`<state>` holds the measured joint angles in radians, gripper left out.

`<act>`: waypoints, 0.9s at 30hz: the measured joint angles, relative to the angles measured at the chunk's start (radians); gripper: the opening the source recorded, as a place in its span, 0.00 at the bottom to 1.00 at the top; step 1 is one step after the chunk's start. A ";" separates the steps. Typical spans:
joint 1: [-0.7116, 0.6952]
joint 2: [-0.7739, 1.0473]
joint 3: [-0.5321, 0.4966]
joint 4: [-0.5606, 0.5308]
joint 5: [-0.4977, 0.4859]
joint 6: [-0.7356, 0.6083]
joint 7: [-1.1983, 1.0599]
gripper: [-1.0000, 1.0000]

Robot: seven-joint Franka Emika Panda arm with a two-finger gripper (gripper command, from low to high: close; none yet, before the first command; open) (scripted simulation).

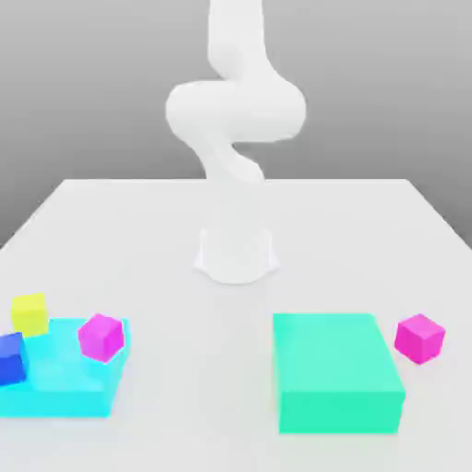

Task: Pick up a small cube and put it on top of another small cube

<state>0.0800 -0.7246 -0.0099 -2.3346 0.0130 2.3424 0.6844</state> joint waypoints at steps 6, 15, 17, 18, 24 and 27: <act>0.191 0.185 -0.015 -0.085 0.031 0.104 -0.283 0.50; 0.426 0.455 0.014 -0.208 0.080 0.254 -0.697 0.50; 0.468 0.515 0.031 -0.235 0.085 0.288 -0.784 0.50; 0.487 0.545 0.042 -0.249 0.085 0.305 -0.827 0.50; 0.608 0.722 0.107 -0.332 0.036 0.408 -1.044 0.50; 0.647 0.813 0.119 -0.366 -0.033 0.463 -1.107 0.50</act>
<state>0.7268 0.0882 0.1095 -2.7008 -0.0196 2.8053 -0.4228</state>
